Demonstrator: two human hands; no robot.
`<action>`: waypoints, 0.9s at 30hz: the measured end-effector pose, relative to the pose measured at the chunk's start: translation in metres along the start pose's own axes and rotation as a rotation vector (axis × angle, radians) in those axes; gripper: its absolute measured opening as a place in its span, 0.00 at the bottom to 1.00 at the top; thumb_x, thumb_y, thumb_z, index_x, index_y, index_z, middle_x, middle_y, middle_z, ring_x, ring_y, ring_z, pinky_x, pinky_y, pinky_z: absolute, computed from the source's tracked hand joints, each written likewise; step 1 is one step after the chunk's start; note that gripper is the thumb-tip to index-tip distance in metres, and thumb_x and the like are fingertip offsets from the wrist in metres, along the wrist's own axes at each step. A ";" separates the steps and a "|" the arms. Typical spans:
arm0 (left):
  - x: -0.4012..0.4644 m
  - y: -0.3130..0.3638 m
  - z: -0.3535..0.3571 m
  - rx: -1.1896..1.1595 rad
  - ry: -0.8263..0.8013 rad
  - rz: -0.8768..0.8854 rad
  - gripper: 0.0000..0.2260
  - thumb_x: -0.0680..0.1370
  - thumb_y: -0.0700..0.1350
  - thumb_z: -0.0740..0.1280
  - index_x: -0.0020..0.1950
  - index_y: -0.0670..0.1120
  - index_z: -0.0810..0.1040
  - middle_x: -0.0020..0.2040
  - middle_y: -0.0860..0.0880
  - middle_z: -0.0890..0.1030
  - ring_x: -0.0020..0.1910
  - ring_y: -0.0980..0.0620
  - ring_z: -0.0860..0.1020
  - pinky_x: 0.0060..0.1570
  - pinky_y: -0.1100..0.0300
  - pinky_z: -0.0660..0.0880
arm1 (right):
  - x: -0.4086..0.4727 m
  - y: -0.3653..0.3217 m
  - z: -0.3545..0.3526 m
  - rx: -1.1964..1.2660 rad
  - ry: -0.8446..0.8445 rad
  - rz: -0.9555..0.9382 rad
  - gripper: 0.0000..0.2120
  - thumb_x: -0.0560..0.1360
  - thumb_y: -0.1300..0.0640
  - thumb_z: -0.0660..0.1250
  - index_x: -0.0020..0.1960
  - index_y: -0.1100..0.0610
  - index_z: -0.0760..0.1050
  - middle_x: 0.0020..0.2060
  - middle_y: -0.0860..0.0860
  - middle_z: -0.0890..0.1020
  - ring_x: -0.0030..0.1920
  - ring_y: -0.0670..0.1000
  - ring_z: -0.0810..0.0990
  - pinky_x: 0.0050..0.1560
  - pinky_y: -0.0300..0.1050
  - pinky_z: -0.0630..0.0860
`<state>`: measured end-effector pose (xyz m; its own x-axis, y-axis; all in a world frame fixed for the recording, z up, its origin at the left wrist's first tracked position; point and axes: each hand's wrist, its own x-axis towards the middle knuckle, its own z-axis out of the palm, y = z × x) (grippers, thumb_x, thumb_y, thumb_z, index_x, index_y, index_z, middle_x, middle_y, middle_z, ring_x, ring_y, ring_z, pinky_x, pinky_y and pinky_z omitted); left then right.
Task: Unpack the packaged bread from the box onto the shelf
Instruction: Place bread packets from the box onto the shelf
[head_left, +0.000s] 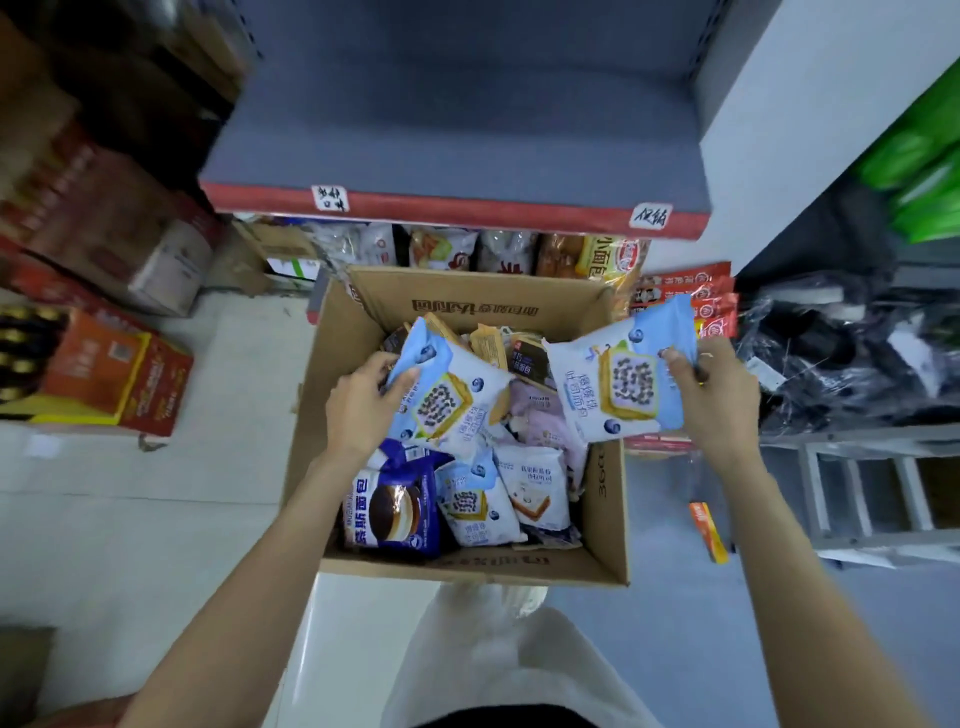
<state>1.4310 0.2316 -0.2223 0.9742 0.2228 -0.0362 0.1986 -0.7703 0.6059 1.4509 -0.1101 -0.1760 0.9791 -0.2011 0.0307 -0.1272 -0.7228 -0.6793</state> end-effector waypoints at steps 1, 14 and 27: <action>0.001 0.006 -0.010 0.021 0.013 0.015 0.17 0.77 0.59 0.63 0.52 0.47 0.77 0.34 0.50 0.78 0.36 0.45 0.78 0.33 0.52 0.71 | 0.002 -0.009 -0.007 0.047 -0.003 0.009 0.13 0.79 0.53 0.63 0.42 0.59 0.64 0.29 0.54 0.69 0.31 0.55 0.67 0.30 0.47 0.59; 0.058 0.131 -0.181 0.302 0.561 0.434 0.12 0.80 0.51 0.60 0.52 0.44 0.76 0.28 0.46 0.76 0.25 0.42 0.74 0.23 0.64 0.58 | 0.069 -0.158 -0.097 0.400 0.026 -0.327 0.07 0.76 0.51 0.66 0.44 0.54 0.71 0.33 0.45 0.79 0.35 0.46 0.77 0.31 0.38 0.69; 0.141 0.231 -0.306 0.102 0.768 0.566 0.13 0.80 0.52 0.61 0.48 0.43 0.78 0.28 0.52 0.71 0.29 0.47 0.72 0.26 0.61 0.60 | 0.158 -0.267 -0.162 0.756 0.189 -0.430 0.06 0.77 0.54 0.66 0.42 0.52 0.71 0.37 0.49 0.83 0.32 0.42 0.82 0.29 0.36 0.75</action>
<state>1.5816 0.2679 0.1552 0.5993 0.1045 0.7937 -0.2363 -0.9242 0.3000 1.6137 -0.0560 0.1288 0.8668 -0.1673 0.4697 0.4496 -0.1451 -0.8814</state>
